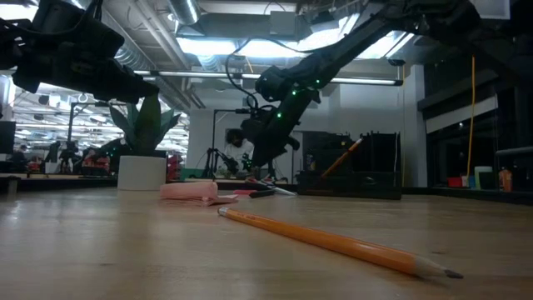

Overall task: Pick and place office supplies into organizer
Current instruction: Put the black scissors into the black desk organizer

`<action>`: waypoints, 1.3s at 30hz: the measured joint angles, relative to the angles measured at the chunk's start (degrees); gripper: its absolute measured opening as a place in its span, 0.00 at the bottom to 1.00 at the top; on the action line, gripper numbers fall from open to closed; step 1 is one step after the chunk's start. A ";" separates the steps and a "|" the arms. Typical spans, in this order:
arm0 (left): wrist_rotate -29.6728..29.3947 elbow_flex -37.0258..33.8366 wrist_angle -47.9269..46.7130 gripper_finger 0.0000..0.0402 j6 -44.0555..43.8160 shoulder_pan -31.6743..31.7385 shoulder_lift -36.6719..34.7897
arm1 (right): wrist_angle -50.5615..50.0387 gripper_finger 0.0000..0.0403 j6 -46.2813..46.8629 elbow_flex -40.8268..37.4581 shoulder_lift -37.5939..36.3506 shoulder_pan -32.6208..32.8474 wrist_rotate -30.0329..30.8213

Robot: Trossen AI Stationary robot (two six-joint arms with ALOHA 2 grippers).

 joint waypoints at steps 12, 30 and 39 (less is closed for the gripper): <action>0.00 0.00 0.00 0.01 -0.02 0.00 0.00 | -13.96 0.29 0.69 12.36 -0.24 -1.71 1.70; 0.02 0.00 0.00 0.01 -0.44 -0.02 0.00 | -16.05 0.29 -1.65 12.48 0.11 -4.48 2.91; 0.00 0.00 0.02 0.01 -0.46 -0.01 0.00 | -17.77 0.29 -3.32 12.46 0.11 -4.26 2.91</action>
